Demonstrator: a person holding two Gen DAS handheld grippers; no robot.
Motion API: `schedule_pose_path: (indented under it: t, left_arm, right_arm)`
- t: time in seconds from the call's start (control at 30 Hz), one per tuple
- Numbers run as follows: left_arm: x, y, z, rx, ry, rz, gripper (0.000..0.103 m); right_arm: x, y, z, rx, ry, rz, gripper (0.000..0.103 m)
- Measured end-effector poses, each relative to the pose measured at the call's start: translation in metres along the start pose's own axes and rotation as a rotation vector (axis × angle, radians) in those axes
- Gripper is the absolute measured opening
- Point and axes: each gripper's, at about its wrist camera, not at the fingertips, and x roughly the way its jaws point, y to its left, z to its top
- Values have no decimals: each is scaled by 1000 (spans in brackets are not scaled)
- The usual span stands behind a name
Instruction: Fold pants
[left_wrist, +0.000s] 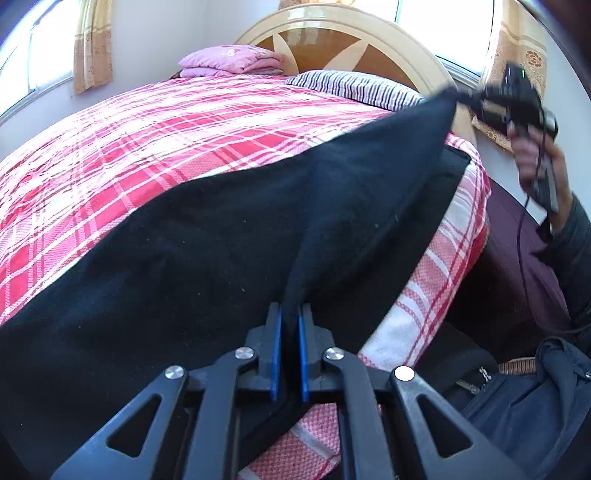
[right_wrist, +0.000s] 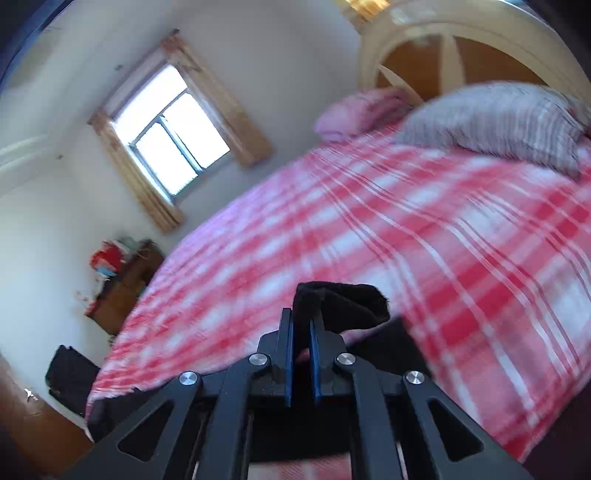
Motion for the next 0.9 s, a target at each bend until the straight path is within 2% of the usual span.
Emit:
schedule_pose_path:
  t: [0.07,0.2,0.33,0.5,0.63,0.7,0.83,0.9]
  left_arm:
    - [0,0,0,4,3,-6,10]
    - [-2,-3,-1,13,5,-7,10]
    - [-5,-4,-1,15,-9,-14,9]
    - [-19,-4,1,36,-52,-21,9]
    - [-19,-5,0,43,-48,-32,9]
    - [-20,-6,1,45,-49,-34,9]
    - [-31,-2,5,30,-81,-52,9]
    - [-29,-1,4,35,-73,-53,9]
  right_arm:
    - [-2,-33,-20,50,38,-45,8]
    - [-2,-61,-39,107,80,-51,8]
    - [3,-55,-35,90,77,-83,8]
    - [-10,-48,-29,97,24,-21,8]
    - [1,-57,-33,125,57,-73,8]
    - [-1,-63,-35,159,45,-47,8]
    - [-19,-46,-25,118,-15,-3,8]
    - [-18,-43,-24,93,1,-37,8]
